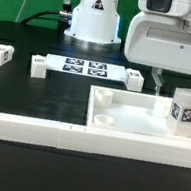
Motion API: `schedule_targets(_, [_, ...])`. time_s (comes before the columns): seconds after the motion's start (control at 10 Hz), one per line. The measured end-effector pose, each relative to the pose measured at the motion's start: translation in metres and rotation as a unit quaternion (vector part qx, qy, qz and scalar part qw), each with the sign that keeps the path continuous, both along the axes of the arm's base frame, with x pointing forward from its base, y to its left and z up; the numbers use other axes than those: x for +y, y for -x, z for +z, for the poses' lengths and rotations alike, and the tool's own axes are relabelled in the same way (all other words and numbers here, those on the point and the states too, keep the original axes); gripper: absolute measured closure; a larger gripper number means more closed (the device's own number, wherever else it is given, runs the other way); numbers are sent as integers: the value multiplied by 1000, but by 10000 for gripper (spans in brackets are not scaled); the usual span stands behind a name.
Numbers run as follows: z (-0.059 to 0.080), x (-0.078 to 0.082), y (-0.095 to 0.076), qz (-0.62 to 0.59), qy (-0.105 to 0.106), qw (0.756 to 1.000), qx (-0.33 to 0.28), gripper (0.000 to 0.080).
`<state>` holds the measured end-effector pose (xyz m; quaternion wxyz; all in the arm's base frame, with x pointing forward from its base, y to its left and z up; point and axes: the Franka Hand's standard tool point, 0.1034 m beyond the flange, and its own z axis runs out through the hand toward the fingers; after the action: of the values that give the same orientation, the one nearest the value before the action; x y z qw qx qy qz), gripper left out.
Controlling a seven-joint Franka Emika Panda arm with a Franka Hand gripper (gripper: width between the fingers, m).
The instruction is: Assemble one leg
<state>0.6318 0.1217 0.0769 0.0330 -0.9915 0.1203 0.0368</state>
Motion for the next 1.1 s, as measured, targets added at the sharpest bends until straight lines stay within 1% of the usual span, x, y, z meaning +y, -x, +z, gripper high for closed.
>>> schedule_targets(0.1, [0, 1, -1, 66, 1, 998, -9, 150])
schedule_targets(0.4, [1, 4, -2, 177, -3, 984, -20, 150])
schedule_targets(0.7, [1, 3, -2, 183, -3, 983, -20, 160])
schedule_targets(0.8, [1, 3, -2, 183, -3, 983, -20, 350])
schedule_targets(0.9, [1, 3, -2, 183, -3, 983, -20, 350])
schedule_targets(1.0, [1, 1, -3, 182, -2, 983, -20, 507])
schedule_targets(1.1, [1, 0, -3, 175, -2, 984, -20, 507])
